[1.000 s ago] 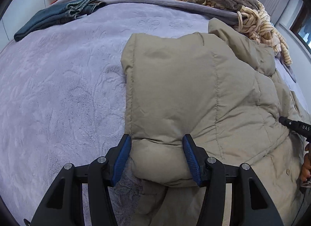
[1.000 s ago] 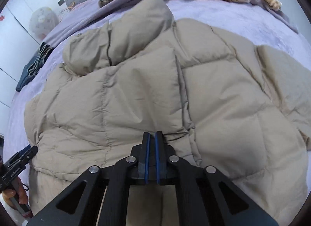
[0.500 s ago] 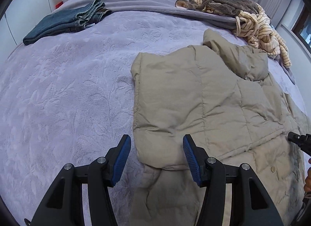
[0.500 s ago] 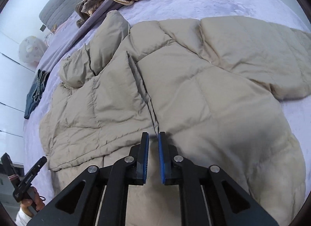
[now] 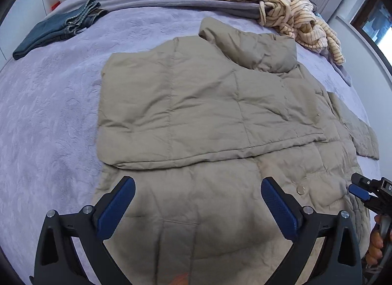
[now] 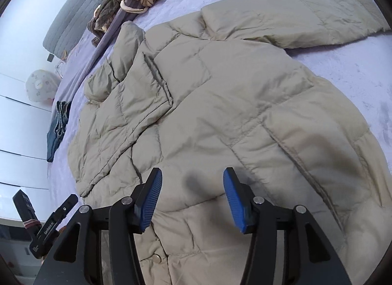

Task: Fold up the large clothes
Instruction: 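Move the right tool to the other sleeve cuff and grasp it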

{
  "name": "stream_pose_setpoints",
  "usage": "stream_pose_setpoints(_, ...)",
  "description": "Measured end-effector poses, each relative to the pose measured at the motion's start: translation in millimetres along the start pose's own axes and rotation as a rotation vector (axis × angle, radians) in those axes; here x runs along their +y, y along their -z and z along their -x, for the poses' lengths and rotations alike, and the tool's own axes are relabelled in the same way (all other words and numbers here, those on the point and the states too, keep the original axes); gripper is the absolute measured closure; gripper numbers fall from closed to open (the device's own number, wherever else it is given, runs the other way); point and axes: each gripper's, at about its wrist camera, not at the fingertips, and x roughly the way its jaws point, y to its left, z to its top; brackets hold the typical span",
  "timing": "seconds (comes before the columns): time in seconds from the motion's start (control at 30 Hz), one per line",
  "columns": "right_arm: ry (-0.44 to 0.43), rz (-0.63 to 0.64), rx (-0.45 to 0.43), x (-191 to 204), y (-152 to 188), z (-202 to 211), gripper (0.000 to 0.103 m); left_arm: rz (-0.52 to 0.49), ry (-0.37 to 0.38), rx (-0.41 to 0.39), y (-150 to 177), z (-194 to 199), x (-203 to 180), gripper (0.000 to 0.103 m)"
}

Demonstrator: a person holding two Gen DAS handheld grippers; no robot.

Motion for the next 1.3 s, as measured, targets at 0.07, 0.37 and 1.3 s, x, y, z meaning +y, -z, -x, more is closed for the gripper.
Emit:
stream_pose_setpoints(0.07, -0.018, -0.017, -0.002, -14.7, -9.9, 4.9, 0.038, -0.02, -0.014, 0.012, 3.1, -4.0, -21.0, 0.0)
stream_pose_setpoints(0.37, -0.106, -0.134, -0.053, -112.5, -60.9, 42.2, 0.017, -0.042, -0.027, 0.063, 2.9, -30.3, -125.5, 0.0)
stream_pose_setpoints(1.3, -0.474, -0.7, -0.315, -307.5, -185.3, 58.9, 0.013, -0.08, 0.006, 0.091, -17.8, -62.3, -261.5, 0.0)
